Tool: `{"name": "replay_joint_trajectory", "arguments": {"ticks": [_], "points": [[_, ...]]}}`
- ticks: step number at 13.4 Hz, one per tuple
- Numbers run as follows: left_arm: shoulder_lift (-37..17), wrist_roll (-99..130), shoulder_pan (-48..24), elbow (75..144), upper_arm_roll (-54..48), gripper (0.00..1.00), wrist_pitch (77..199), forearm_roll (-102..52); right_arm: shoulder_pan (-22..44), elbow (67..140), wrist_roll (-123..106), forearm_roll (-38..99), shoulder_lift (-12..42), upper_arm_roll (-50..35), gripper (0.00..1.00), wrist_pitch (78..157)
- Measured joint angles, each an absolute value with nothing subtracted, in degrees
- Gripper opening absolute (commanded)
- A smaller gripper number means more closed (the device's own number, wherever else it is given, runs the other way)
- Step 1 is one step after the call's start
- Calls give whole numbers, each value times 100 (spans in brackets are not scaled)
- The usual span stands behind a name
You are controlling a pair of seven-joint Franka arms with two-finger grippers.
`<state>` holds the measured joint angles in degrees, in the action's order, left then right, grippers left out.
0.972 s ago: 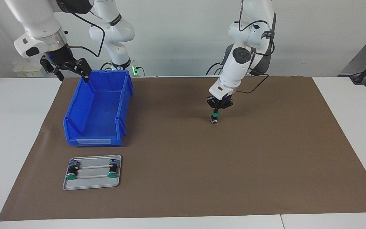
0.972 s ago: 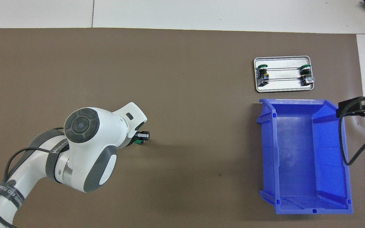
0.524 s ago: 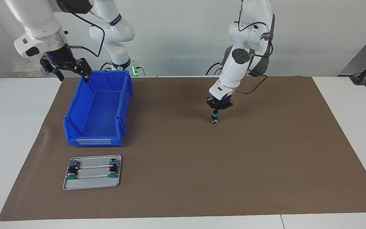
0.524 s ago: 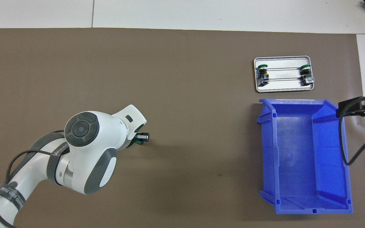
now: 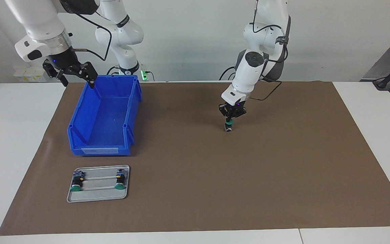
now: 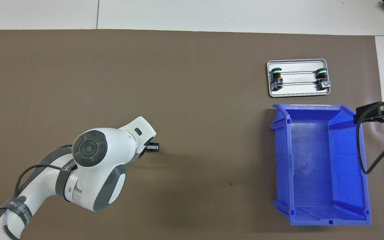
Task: Place and press button with both arms
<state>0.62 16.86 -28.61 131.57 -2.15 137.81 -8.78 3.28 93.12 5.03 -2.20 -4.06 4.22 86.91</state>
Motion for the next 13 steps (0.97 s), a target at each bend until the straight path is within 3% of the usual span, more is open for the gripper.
{"name": "replay_joint_trajectory", "arguments": {"ticks": [4,8,13], "points": [[56,1685,-2861,13015,-194,1,13539,-878,328,9312,503,-220,-406,422,100,8691],[12,1685,-2765,12036,-97,4,12221,-872,328,9312,503,-220,-406,422,100,8691],[-45,758,-1602,10715,-32,13,10733,-623,335,9312,493,-219,-417,422,100,8691]]}}
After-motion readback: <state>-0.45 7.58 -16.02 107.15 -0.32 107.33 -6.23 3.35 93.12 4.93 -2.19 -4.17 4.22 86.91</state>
